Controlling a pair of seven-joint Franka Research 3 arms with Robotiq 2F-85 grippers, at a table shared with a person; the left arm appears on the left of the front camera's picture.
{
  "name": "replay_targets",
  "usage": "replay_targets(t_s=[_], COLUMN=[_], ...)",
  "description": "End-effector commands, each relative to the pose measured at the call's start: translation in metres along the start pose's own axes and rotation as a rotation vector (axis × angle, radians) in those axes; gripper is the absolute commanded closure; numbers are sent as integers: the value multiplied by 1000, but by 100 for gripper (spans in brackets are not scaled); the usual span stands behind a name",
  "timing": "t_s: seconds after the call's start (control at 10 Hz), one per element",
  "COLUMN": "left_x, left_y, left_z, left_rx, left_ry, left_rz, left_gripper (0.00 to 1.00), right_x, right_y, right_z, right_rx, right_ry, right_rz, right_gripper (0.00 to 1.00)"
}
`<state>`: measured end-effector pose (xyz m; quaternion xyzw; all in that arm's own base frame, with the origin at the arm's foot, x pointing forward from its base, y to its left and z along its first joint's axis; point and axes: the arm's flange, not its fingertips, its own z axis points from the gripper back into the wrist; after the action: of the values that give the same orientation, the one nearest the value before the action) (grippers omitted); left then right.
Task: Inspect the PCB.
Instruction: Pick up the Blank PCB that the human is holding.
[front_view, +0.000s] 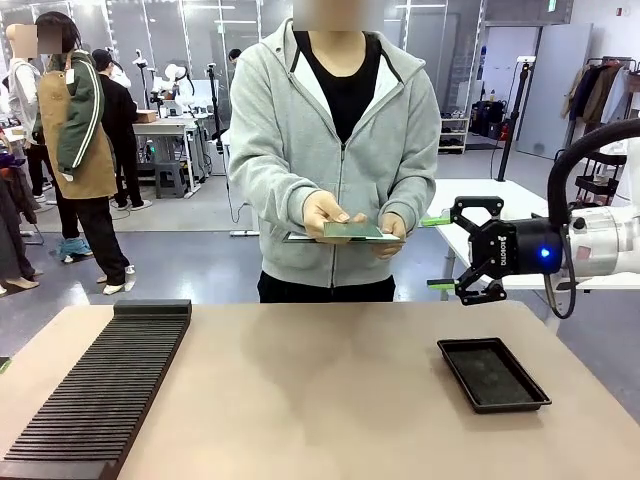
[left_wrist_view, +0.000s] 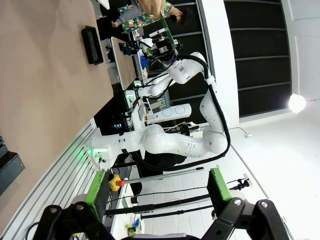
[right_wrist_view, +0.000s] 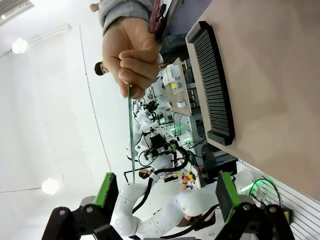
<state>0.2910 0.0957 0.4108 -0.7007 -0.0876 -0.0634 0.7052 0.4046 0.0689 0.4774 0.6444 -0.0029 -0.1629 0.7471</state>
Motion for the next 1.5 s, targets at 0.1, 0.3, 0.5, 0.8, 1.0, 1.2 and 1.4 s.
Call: replay_targets(t_s=[0.1, 0.3, 0.5, 0.8, 1.0, 1.2, 1.4], left_x=[0, 0, 0, 0, 0, 0, 0], left_y=[-1, -1, -1, -1, -1, -1, -1], left_z=[1, 1, 1, 1, 1, 1, 1], left_rx=[-3, -3, -3, -3, -3, -3, -3], left_ry=[-2, -2, -2, -2, -2, -2, -2], left_rz=[-3, -3, -3, -3, -3, -3, -3], left_gripper=[0, 0, 0, 0, 0, 0, 0], right_x=[1, 8, 12, 18, 14, 13, 16], right_y=[19, 33, 41, 42, 43, 41, 39], right_z=[-27, -48, -73, -101, -98, -96, -96], right_rx=[15, 42, 49, 44, 51, 58, 77], right_ry=[34, 87, 139, 225, 263, 278, 240], right_rz=[-60, -87, -90, -109, -92, -100, -100], right_gripper=[0, 0, 0, 0, 0, 4, 19])
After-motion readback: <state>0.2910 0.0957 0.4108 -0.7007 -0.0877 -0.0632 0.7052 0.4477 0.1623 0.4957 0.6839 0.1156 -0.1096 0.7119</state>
